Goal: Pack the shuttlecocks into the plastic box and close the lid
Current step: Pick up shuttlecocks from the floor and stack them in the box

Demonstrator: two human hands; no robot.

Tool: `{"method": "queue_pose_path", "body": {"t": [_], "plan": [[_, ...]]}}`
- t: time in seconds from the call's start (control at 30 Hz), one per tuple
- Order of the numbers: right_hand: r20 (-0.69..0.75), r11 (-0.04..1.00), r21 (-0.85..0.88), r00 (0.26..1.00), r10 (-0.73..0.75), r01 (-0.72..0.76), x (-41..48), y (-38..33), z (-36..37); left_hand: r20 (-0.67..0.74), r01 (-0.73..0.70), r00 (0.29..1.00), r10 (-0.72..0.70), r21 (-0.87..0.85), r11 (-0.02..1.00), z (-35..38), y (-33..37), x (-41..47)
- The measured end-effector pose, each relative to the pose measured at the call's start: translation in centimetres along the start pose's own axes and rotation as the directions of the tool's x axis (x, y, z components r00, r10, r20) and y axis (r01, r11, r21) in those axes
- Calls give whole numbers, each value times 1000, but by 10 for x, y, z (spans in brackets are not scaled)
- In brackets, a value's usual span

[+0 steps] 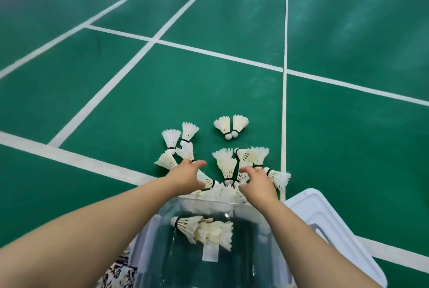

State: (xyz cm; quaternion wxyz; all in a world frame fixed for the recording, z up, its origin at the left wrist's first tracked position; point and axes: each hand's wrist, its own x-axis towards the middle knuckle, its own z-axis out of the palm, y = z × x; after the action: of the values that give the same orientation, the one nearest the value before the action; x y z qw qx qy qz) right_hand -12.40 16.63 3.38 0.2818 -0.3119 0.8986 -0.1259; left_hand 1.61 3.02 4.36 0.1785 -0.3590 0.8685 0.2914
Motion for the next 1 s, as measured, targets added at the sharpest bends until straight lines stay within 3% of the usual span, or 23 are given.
{"method": "queue_pose_path", "body": {"t": [0.1, 0.2, 0.37, 0.5, 0.67, 0.9, 1.0], "plan": [[183, 997, -81, 983, 9, 6, 20, 7, 7, 154, -17, 988, 9, 47, 999, 10, -6, 23], [357, 999, 26, 934, 13, -24, 33, 8, 12, 248, -40, 968, 34, 20, 999, 25, -2, 40], [441, 991, 131, 897, -28, -33, 47, 2, 24, 189, -75, 979, 70, 20, 997, 42, 17, 60], [341, 993, 121, 940, -29, -13, 47, 2, 27, 76, -81, 994, 77, 49, 996, 46, 21, 62], [67, 968, 250, 998, -10, -7, 32, -3, 4, -151, -71, 986, 67, -16, 997, 22, 24, 48], [-226, 872, 486, 973, 54, 64, -23, -6, -38, -322, -139, 938, 125, -21, 990, -17, 33, 1], [-302, 778, 623, 943, 139, 85, -53, -3, -44, -349, -147, 927, 134, -11, 989, -21, 36, -21]]}}
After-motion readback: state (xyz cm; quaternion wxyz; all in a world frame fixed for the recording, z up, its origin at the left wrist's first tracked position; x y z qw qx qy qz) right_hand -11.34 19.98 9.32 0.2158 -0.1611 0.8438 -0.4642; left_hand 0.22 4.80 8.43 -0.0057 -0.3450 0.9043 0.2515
